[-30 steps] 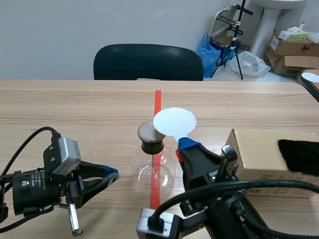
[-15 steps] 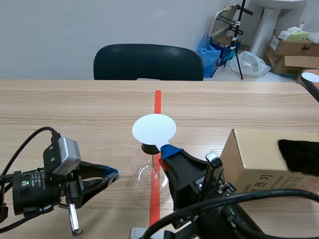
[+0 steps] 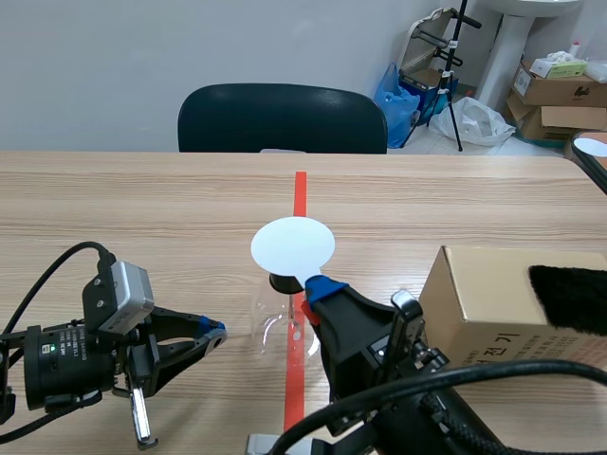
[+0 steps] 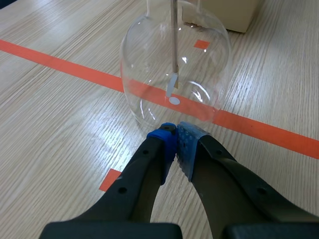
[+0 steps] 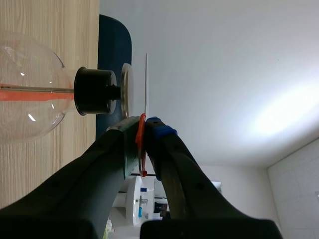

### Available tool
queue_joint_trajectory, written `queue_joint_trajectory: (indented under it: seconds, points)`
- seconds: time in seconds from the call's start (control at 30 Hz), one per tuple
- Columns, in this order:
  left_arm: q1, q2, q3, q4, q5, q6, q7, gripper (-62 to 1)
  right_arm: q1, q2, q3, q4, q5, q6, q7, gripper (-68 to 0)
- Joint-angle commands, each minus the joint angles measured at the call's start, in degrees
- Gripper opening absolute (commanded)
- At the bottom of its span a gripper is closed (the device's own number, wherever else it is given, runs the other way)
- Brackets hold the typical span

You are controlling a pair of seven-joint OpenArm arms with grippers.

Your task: Do the electroscope experiment

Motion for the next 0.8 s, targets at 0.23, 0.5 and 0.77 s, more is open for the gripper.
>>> queue_joint_trajectory:
  seconds: [0.23, 0.5, 0.77]
  points:
    - [-0.3, 0.0, 0.0, 1.0, -0.8, 0.0, -1.1, -57.7, 0.8, 0.4, 0.3, 0.8, -0.2, -0.6, -0.2, -66.5]
    - [-0.3, 0.0, 0.0, 1.0, -0.8, 0.0, -1.1, -57.7, 0.8, 0.4, 0.3, 0.8, -0.2, -0.6, -0.3, -66.5]
    - [-0.3, 0.0, 0.0, 1.0, -0.8, 0.0, -1.1, -57.7, 0.8, 0.4, 0.3, 0.8, -0.2, -0.6, -5.8, -66.5]
